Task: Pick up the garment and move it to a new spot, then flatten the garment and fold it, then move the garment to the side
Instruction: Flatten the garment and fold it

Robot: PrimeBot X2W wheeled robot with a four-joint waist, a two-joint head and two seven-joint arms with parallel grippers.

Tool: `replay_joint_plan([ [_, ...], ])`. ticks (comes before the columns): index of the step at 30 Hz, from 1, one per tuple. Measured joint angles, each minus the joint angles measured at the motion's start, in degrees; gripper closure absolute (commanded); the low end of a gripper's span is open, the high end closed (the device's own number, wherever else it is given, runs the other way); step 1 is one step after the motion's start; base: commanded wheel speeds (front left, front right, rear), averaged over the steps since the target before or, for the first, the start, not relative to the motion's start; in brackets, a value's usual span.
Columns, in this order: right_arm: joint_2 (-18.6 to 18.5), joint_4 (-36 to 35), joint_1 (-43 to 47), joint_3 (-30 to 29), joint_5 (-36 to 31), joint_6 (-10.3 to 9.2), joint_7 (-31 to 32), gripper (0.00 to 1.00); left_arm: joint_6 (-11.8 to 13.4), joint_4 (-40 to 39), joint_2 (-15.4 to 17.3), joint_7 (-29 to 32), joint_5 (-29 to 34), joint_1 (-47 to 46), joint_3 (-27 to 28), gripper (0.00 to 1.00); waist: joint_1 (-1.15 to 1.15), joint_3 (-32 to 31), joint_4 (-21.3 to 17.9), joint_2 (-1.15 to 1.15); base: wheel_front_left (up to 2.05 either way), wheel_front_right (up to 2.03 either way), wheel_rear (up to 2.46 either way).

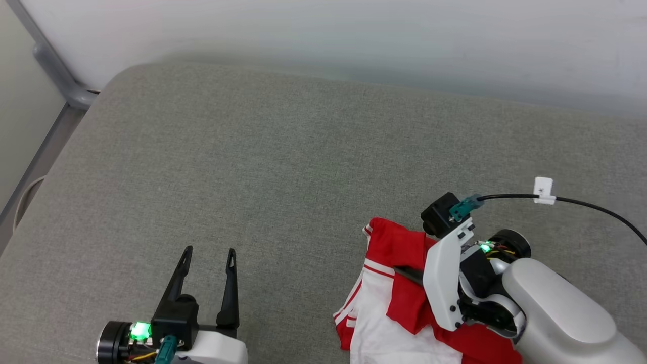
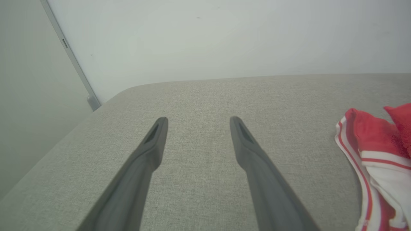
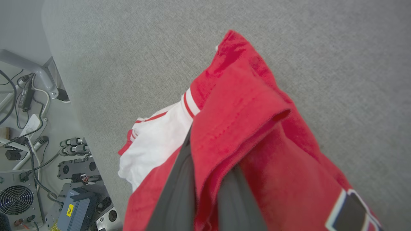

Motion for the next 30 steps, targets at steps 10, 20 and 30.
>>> replay_joint_plan([
  [10,1.8,9.2,-2.9,6.1,-0.9,0.01,-1.9,1.00,-0.2,0.9,-0.5,0.0,0.1,-1.5,-0.6,0.00,0.00,1.1,0.8,0.00,0.00,0.00,0.00],
  [20,-3.5,1.1,-0.4,3.5,-0.5,0.01,-14.3,0.00,0.0,1.3,0.0,0.0,0.1,0.2,0.4,0.00,0.00,-2.4,-1.5,0.00,0.00,0.00,0.00],
  [30,-6.1,-7.3,9.8,-14.8,-11.8,0.01,-29.3,0.00,0.0,0.0,1.0,0.0,0.1,2.3,1.2,0.00,-0.01,-5.7,-5.8,0.00,0.00,0.00,0.00],
])
